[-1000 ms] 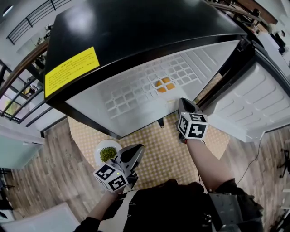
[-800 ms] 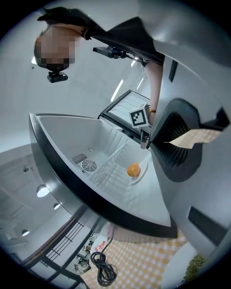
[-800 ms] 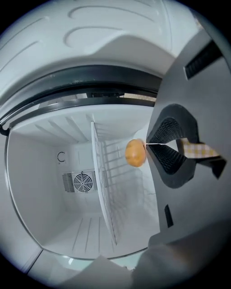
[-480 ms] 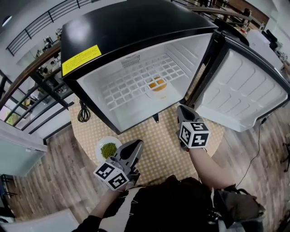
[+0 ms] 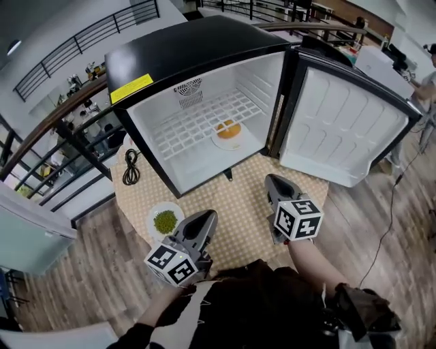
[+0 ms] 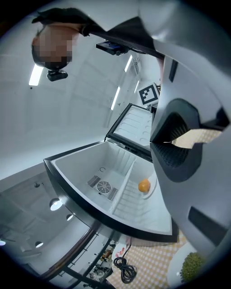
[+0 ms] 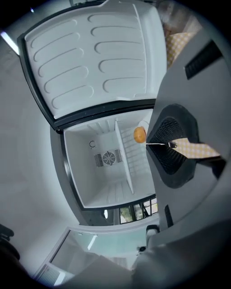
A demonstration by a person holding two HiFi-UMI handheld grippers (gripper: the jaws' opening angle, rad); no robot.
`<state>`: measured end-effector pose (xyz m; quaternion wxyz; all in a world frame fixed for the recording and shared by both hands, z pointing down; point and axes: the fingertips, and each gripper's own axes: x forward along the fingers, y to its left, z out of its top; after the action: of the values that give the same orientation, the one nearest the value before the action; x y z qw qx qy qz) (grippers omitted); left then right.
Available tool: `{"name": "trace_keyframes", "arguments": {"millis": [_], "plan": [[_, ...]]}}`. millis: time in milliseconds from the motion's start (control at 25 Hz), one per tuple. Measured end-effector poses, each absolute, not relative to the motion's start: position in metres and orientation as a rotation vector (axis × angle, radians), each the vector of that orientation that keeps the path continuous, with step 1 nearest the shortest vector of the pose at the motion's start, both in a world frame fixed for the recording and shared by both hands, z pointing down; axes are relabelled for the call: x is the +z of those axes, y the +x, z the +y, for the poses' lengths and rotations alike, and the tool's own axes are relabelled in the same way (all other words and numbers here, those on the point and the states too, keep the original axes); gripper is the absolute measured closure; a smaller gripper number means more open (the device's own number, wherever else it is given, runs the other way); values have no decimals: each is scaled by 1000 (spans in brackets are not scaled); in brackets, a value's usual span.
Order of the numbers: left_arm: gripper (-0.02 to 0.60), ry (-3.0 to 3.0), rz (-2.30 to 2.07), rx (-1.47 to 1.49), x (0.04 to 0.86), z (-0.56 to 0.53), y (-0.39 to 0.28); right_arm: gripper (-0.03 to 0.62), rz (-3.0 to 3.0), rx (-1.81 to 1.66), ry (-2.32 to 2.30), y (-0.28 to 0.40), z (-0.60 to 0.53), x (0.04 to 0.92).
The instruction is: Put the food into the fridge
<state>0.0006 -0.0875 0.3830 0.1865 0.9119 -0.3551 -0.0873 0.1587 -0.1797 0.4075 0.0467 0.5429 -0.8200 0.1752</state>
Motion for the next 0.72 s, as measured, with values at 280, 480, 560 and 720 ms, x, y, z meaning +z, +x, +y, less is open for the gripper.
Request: {"name": "trace_keyframes", "arguments": {"millis": [280, 480, 560, 720], "plan": [[569, 2594, -958, -248, 370, -50, 17, 574, -2558, 540, 1624, 159, -122, 396], [569, 2609, -945, -243, 366, -28, 21, 574, -2578, 567, 1614, 159, -92, 398], [569, 2612, -942, -235, 365, -21, 21, 574, -2578, 564, 1614, 159, -82, 397], [569, 2622, -927, -210, 361, -8, 17, 574, -2570, 537, 1618, 155, -63, 393]]}}
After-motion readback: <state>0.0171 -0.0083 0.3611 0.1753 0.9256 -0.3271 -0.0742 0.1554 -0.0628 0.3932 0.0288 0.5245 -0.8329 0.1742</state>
